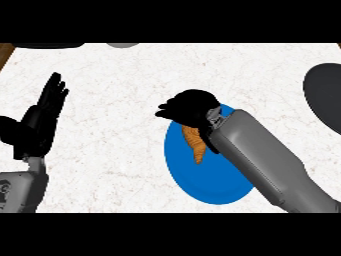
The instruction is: Pick the croissant from the plate and place it in the pan
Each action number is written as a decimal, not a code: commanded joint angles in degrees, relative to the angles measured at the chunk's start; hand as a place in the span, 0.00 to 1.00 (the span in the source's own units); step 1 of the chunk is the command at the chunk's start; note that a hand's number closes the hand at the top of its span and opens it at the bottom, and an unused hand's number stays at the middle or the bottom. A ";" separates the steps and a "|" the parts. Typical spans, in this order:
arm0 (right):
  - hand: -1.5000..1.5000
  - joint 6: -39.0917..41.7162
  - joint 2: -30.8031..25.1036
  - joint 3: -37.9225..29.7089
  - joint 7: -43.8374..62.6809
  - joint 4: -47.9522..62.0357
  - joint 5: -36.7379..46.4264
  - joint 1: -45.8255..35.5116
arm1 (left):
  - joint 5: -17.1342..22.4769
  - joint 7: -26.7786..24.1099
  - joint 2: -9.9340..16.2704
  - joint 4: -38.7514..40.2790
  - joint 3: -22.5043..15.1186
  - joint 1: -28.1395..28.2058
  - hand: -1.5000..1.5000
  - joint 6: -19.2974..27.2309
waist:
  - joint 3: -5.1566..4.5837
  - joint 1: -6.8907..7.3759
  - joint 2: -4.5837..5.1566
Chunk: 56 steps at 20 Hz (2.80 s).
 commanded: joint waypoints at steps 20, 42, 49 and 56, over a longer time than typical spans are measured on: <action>1.00 -6.54 6.27 4.06 -10.90 10.58 13.77 4.81 | -2.48 0.84 -1.99 0.72 2.23 -2.16 0.50 -0.75 | 0.01 -0.14 -0.03; 1.00 -35.88 9.01 -30.58 36.30 -1.59 10.47 10.12 | -2.72 -0.09 -1.98 -0.51 2.65 2.35 0.50 -2.19 | -0.03 -2.46 -1.06; 1.00 -36.22 9.03 -30.29 46.21 -22.10 11.95 13.64 | -2.02 0.59 -1.57 -1.33 3.68 1.95 0.50 -2.50 | -0.01 -1.54 -0.52; 1.00 -41.02 4.80 -40.70 43.07 -29.06 6.39 15.78 | -2.46 -0.34 -2.06 -0.72 3.52 1.49 0.50 -2.73 | 0.05 -0.65 -0.12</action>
